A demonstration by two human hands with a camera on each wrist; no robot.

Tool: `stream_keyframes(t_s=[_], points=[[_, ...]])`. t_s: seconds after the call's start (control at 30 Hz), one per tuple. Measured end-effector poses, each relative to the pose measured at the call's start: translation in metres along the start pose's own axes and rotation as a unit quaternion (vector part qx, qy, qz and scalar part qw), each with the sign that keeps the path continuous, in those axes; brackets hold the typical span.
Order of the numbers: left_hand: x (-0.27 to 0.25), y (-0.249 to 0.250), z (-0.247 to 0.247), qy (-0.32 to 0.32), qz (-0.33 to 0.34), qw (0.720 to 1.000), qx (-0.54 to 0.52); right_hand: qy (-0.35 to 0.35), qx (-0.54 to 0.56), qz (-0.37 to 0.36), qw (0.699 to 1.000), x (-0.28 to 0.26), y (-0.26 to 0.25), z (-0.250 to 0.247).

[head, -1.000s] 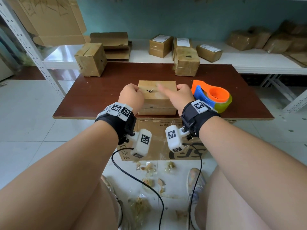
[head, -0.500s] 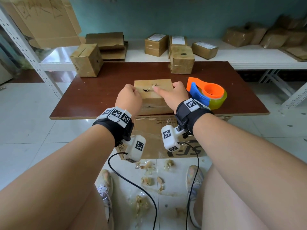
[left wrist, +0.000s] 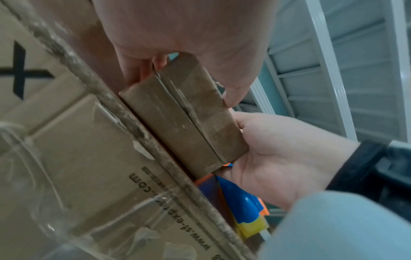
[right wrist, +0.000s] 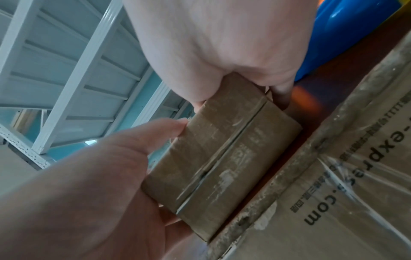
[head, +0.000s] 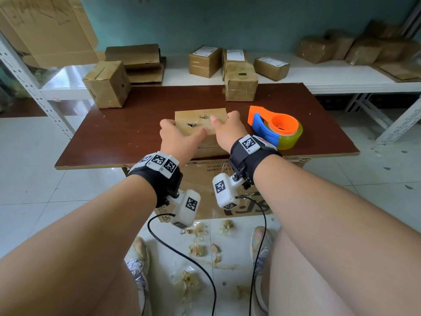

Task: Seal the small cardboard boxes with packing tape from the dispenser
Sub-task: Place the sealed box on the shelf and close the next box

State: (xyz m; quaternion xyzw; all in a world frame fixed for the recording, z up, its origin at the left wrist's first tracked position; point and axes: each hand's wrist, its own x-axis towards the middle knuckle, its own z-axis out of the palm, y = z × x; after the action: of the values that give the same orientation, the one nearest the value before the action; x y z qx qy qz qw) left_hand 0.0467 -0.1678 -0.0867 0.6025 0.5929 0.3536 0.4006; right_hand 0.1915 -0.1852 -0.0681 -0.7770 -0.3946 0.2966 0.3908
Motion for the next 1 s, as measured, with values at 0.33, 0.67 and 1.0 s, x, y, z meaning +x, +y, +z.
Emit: stream_keyframes(t_s=[0.33,0.67,1.0], points=[[0.015,0.003,0.0,0.019,-0.048,0.998,-0.02,-0.005,-0.054,-0.017,0.998,-0.004,0.0,-0.001],[0.026,-0.006,-0.014,0.041,-0.042,0.998,-0.002,-0.021,-0.132,-0.042,0.99,-0.003,-0.005,-0.003],[0.021,-0.01,-0.029,0.015,-0.007,0.997,0.074,-0.095,-0.159,-0.093,0.978,-0.01,-0.005,-0.001]])
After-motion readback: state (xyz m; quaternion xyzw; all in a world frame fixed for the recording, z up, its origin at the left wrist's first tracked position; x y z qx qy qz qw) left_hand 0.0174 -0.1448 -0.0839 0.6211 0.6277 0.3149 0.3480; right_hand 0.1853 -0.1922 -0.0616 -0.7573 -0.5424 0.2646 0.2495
